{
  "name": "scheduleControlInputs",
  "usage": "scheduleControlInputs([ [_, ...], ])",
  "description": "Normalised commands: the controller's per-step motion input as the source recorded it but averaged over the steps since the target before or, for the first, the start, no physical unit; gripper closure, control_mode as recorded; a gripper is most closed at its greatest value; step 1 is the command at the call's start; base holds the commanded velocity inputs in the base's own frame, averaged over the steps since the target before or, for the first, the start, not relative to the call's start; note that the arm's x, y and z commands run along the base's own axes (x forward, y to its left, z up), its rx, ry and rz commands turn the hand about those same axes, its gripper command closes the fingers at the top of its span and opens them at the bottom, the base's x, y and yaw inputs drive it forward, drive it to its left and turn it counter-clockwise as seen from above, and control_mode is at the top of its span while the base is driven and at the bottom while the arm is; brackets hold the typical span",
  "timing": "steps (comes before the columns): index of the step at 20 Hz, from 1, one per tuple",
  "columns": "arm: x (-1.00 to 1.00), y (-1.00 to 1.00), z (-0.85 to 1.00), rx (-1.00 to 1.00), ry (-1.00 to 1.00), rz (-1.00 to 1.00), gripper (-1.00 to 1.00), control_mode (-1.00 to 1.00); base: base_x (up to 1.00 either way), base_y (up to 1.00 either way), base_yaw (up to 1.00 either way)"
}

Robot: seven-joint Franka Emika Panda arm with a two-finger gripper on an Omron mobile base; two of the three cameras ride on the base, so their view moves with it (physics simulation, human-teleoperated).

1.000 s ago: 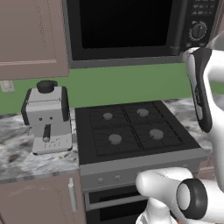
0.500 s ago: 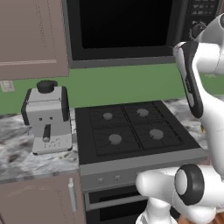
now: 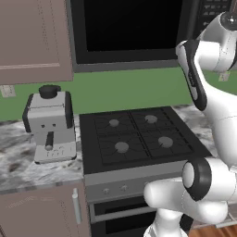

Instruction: Place the sponge inside the microwave to prepare for sanitizing.

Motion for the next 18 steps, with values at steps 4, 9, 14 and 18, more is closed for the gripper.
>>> scheduleControlInputs([
  [4, 0.33, 0.0, 0.0, 0.03, -0.03, 0.0, -1.0, -1.0, 0.0, 0.0, 0.0],
  [9, 0.46, -0.01, 0.0, 0.0, -0.03, 0.0, -1.0, -1.0, 0.0, 0.0, 0.0],
  [14, 0.41, 0.0, 0.0, -0.02, -0.12, 0.03, -1.0, -1.0, 0.0, 0.0, 0.0],
  [18, 0.34, -0.03, 0.03, 0.0, -0.11, 0.05, -1.0, -1.0, 0.0, 0.0, 0.0],
])
